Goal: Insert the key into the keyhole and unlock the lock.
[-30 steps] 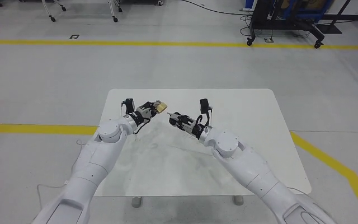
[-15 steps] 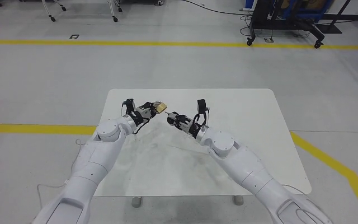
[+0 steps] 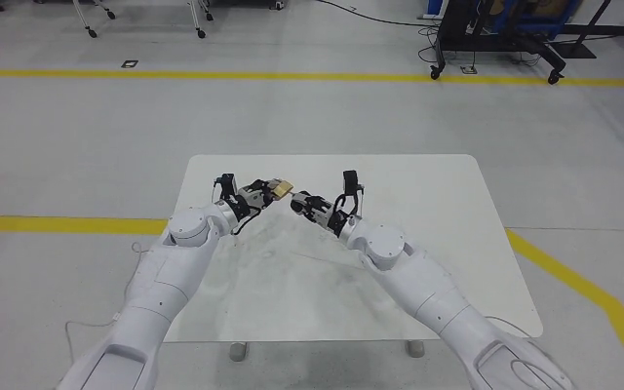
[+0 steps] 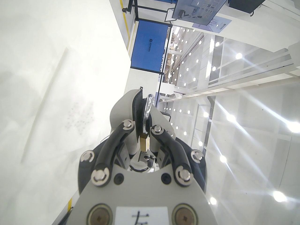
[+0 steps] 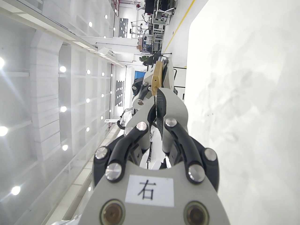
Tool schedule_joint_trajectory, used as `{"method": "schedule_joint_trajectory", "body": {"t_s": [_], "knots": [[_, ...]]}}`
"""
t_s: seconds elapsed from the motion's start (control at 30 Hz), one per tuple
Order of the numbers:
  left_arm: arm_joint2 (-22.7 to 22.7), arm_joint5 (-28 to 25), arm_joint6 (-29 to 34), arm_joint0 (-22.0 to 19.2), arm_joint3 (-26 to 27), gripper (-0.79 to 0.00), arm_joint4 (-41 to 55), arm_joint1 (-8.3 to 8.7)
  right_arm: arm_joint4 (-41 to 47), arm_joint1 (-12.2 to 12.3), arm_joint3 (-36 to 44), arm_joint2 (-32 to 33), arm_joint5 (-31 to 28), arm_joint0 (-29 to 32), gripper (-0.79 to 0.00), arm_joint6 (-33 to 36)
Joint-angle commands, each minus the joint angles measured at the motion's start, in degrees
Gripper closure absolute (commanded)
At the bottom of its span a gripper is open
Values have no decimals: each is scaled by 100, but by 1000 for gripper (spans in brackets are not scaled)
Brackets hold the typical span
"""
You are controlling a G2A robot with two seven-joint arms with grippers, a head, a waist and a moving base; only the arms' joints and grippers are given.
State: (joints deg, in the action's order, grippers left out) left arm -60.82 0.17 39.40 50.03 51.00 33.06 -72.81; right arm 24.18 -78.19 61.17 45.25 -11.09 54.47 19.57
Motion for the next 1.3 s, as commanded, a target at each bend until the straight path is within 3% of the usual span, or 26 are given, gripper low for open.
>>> {"method": "schedule_joint_trajectory", "body": {"t_s": [0.0, 0.57, 0.6, 0.63, 1.03, 1.27], "knots": [[-6, 6, 12, 1, -2, 0, -13, -5, -39, -23, -8, -9, -13, -11, 0, 3], [-41, -14, 163, 20, 35, 0, -154, -36, -233, -208, -227, 31, -30, -111, 0, -34], [-47, -16, 168, 21, 38, 0, -159, -36, -199, -219, -229, 42, -56, -109, -329, -5], [-59, -23, 173, 24, 45, 0, -159, -36, -189, -226, -232, 52, -81, -106, -785, 21], [-438, 32, 6, 90, -21, 0, 60, 15, -232, -138, 282, 544, -376, 244, -785, 168], [-552, 880, 525, 200, -83, 0, 1236, -68, 302, -90, 945, 943, -1462, 560, -785, 641]]}}
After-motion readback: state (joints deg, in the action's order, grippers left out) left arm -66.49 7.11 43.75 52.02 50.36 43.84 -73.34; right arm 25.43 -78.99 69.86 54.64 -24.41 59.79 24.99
